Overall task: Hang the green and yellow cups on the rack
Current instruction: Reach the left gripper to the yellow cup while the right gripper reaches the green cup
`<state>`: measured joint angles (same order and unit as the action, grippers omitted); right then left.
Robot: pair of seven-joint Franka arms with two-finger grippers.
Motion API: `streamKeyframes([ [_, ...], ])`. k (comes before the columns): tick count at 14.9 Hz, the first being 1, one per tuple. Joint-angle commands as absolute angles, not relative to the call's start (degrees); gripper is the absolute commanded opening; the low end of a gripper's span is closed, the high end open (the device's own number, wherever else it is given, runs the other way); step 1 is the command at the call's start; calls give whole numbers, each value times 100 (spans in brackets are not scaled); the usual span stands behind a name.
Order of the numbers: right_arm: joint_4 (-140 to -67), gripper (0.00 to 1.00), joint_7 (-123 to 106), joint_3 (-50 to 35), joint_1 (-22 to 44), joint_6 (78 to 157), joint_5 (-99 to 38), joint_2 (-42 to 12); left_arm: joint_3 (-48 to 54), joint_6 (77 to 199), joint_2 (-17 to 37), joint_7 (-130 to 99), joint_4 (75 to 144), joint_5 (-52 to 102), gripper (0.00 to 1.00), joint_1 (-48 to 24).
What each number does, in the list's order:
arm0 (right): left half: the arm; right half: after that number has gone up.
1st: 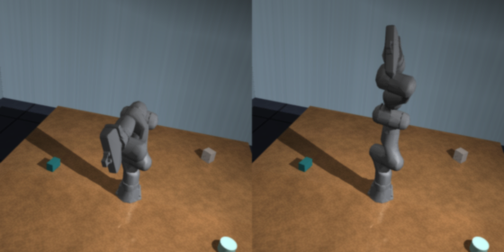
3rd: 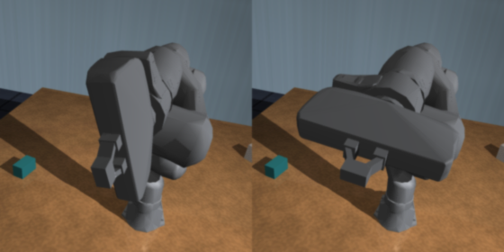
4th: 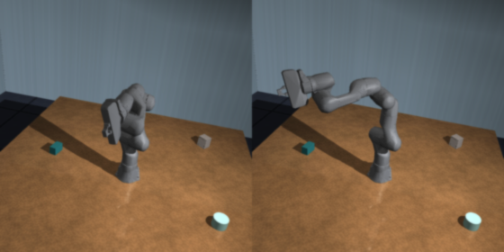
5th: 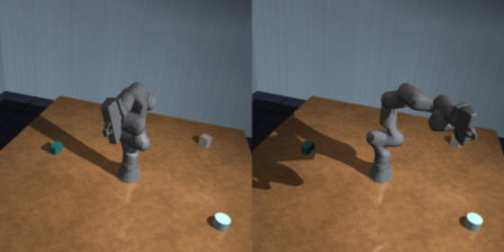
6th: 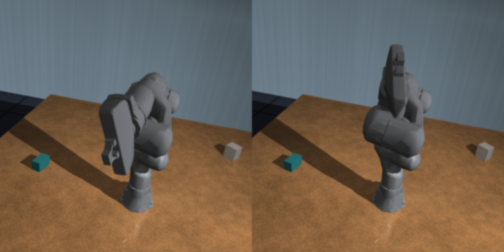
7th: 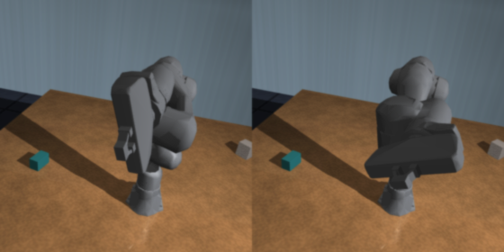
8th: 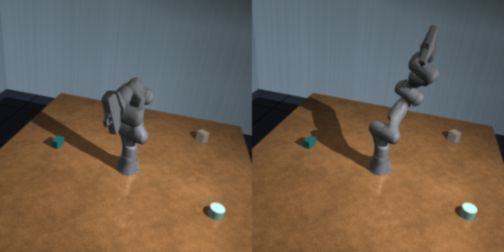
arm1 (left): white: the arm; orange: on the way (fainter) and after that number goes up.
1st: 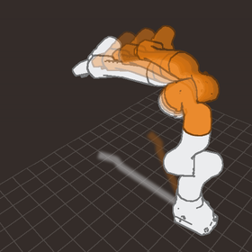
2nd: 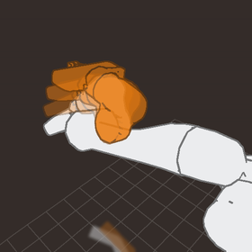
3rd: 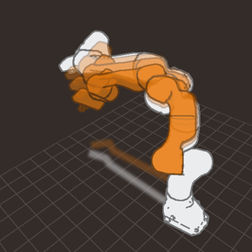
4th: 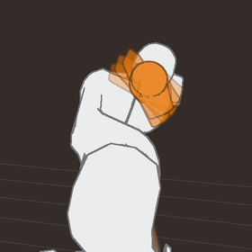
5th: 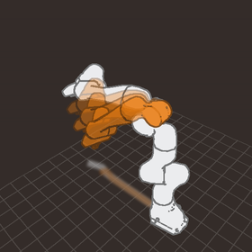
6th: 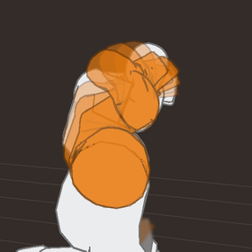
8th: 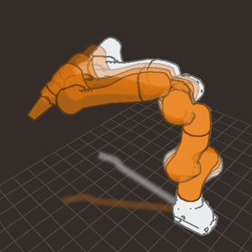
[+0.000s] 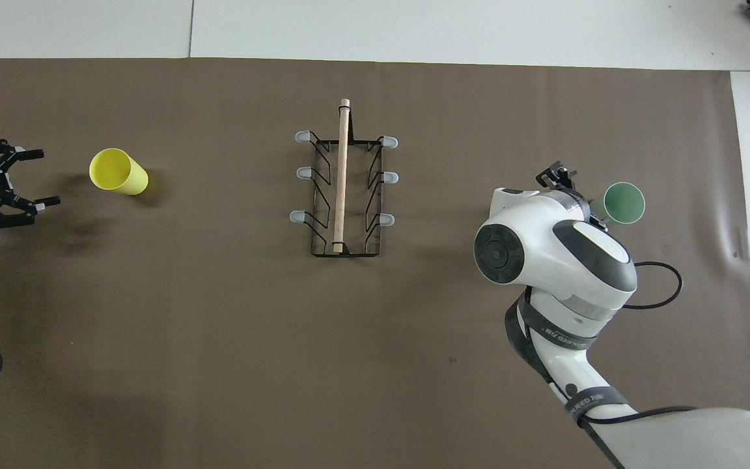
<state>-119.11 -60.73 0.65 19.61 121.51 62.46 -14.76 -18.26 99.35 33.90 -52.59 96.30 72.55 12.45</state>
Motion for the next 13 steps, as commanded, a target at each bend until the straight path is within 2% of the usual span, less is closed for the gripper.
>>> streamKeyframes([
  [1, -11935, 100, -5679, 88, 1960, 12252, 6469, -1775, -1732, 10169, 2997, -4967, 10370, 7645, 100, 1231],
  [8, -12401, 100, -4158, 88, 1583, 12454, 7610, -1837, -1609, 10265, 2900, -3719, 11144, 8453, 100, 1152],
  [13, -12472, 100, -3516, 88, 1275, 12639, 8358, -1846, -1302, 10590, 2909, -3691, 11206, 8841, 100, 1160],
])
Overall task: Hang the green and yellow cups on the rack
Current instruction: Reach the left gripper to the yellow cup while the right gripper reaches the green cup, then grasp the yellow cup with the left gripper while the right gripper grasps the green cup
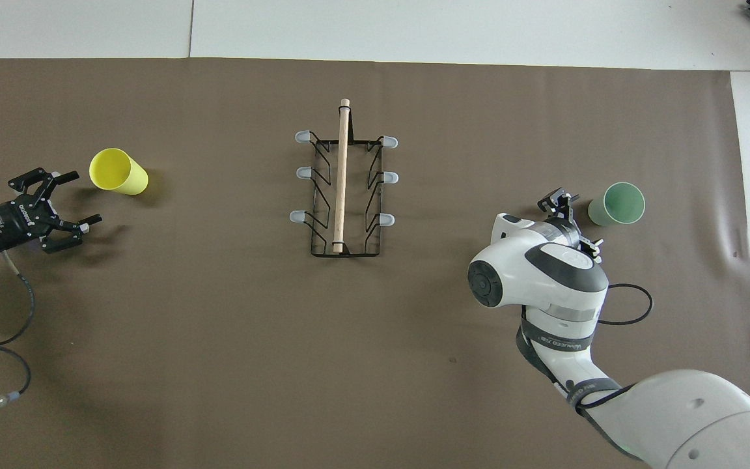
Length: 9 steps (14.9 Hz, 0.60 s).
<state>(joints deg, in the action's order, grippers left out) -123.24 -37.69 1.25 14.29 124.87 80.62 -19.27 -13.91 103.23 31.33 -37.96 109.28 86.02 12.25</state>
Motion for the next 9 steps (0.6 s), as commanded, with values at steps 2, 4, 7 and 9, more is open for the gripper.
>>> streamKeyframes([
  [2, -12480, 100, -3428, 97, 1187, 12752, 8524, -1854, -1196, 10775, 2927, -3683, 11189, 8868, 100, 1151],
  [4, -12472, 100, -3306, 88, 950, 12884, 8945, -1881, -1117, 10872, 2927, -3691, 11171, 8973, 100, 1151],
  [7, -12472, 100, -3077, 97, 792, 12990, 9097, -1907, -976, 11047, 2944, -3691, 11162, 9078, 100, 1151],
  [9, -12463, 100, -3024, 88, 581, 13218, 9437, -1951, -949, 11083, 2944, -3683, 11153, 9167, 100, 1134],
])
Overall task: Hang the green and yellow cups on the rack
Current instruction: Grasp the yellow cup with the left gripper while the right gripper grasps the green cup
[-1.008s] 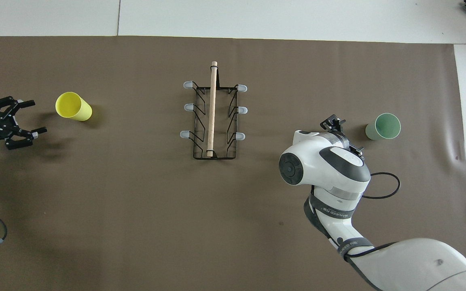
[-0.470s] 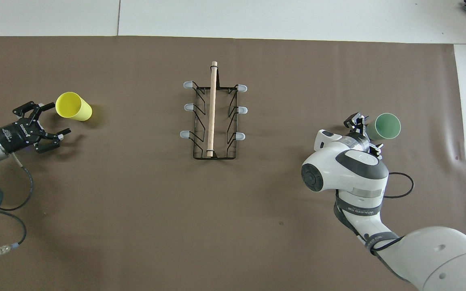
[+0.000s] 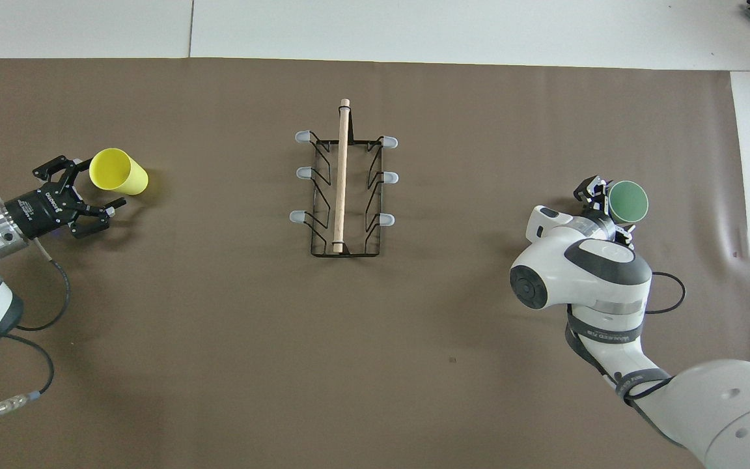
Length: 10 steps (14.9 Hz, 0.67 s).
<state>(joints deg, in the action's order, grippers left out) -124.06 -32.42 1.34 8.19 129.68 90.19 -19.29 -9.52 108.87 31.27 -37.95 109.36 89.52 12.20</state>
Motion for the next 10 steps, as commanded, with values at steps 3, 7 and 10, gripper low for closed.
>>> streamKeyframes([
  [3, -12463, 28, -2979, 88, 413, 13447, 9887, -1995, -914, 11136, 2944, -3665, 11153, 9246, 100, 1064],
  [7, -12419, 0, -2979, 88, 413, 13456, 9888, -2004, -905, 11241, 2953, -3621, 11162, 9281, 100, 1020],
  [10, -12401, 0, -3085, 88, 422, 13473, 9888, -2004, -862, 11355, 2962, -3568, 11171, 9377, 100, 976],
])
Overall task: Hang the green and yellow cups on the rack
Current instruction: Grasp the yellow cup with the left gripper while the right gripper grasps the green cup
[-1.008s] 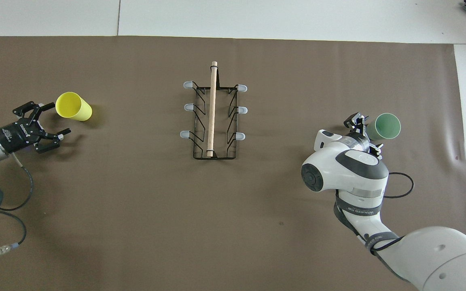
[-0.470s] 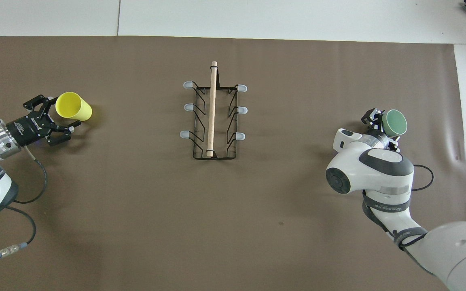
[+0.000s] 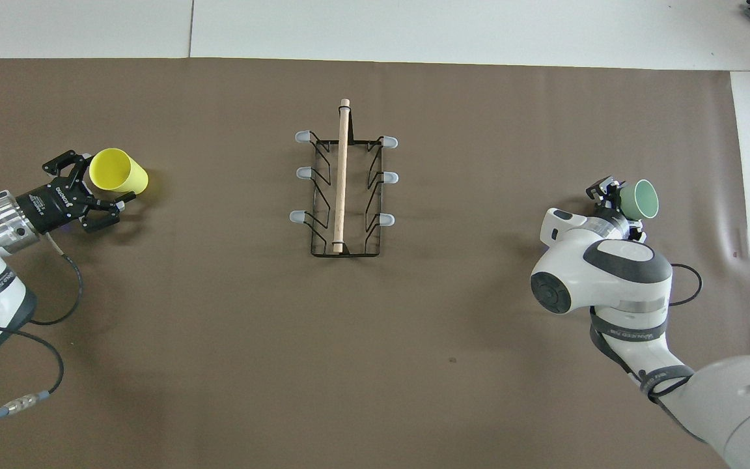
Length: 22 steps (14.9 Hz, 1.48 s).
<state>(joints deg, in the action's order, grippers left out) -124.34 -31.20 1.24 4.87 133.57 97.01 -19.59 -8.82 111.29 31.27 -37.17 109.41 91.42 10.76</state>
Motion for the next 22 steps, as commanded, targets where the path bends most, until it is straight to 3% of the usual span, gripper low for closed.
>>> streamKeyframes([
  [1, -12401, 0, -3111, 88, 431, 13543, 9879, -1995, -853, 11373, 2962, -3534, 11171, 9387, 100, 976],
  [4, -12410, 0, -3321, 88, 352, 13841, 9809, -1794, -844, 11399, 2997, -3428, 11171, 9448, 100, 967],
  [8, -12463, 0, -3463, 88, -219, 15212, 9800, -1451, -844, 11443, 2997, -3366, 11180, 9483, 100, 905],
  [13, -12541, 0, -3480, 88, -369, 15555, 9765, -1249, -844, 11522, 3023, -3313, 11188, 9510, 100, 896],
  [15, -12699, 0, -3472, 88, -465, 15732, 9660, -1082, -835, 11566, 3041, -3287, 11197, 9553, 96, 862],
  [19, -12779, 0, -3463, 88, -589, 16233, 9247, -975, -835, 11566, 3041, -3191, 11224, 9650, 68, 861],
  [20, -12771, 0, -3463, 88, -528, 16225, 9159, -976, -835, 11566, 3041, -3182, 11241, 9685, 46, 861],
  [21, -12762, 0, -3463, 79, -510, 16233, 9097, -976, -835, 11566, 3032, -3164, 11276, 9781, 0, 861],
  [22, -12744, 0, -3472, 70, -484, 16233, 8949, -967, -835, 11558, 3032, -3077, 11285, 9791, 0, 861],
])
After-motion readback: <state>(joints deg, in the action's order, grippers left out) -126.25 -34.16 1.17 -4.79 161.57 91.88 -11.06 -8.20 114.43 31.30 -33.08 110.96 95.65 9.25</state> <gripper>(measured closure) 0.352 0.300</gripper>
